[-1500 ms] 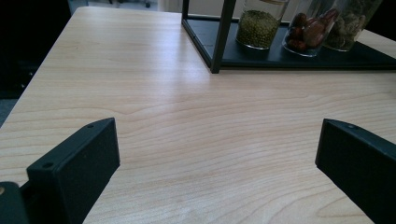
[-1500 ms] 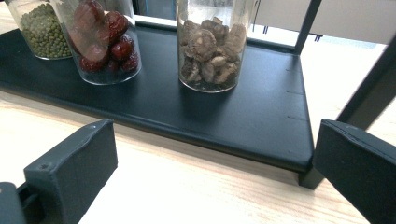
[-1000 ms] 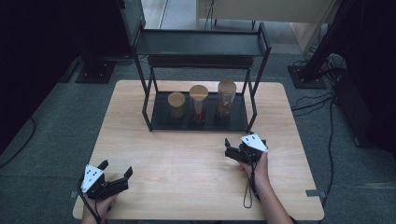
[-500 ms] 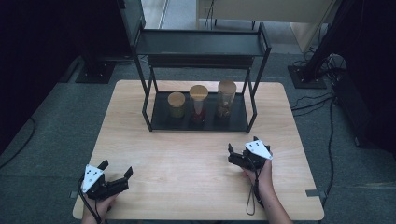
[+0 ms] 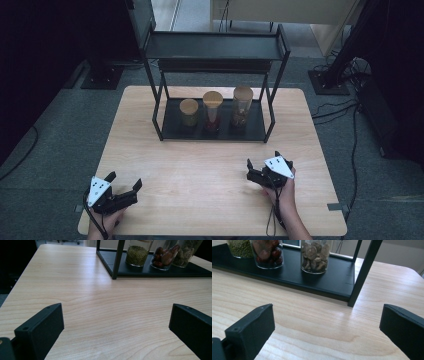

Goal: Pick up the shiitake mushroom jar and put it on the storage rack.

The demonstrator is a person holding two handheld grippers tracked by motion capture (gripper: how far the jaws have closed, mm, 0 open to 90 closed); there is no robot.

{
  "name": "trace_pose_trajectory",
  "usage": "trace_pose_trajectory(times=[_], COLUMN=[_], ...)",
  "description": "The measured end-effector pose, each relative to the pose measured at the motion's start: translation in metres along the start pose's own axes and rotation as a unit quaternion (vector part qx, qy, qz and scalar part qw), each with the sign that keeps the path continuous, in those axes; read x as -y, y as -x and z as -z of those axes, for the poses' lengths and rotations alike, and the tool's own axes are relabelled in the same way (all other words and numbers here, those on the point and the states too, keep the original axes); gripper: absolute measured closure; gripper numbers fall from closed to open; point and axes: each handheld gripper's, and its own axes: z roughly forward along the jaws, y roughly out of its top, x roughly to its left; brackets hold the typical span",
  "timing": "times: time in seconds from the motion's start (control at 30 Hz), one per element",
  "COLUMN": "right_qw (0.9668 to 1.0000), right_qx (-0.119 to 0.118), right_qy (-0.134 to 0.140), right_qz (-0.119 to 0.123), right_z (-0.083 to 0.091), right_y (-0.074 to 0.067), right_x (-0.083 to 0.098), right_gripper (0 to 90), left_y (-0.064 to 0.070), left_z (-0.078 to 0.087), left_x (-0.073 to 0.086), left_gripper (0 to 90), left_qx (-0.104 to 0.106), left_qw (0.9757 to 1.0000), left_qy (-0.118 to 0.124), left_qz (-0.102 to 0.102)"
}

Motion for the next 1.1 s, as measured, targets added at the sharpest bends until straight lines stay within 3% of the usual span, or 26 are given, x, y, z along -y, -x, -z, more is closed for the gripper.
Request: trace_pose_trajectory(times=[1.1], right_qw=[0.9994], right_qx=[0.032], right_qy=[-0.004], right_qz=[0.009], right_z=[0.039], right_y=[0.028], right_x=[0.019], right_gripper=[0.0], left_y=[0.0], left_z=[0.0], left_x=[0.0], left_gripper=[0.0], left_qx=[-0.003], left_qw=[1.0], left_qy=[-0.001], left_qz=[-0.001])
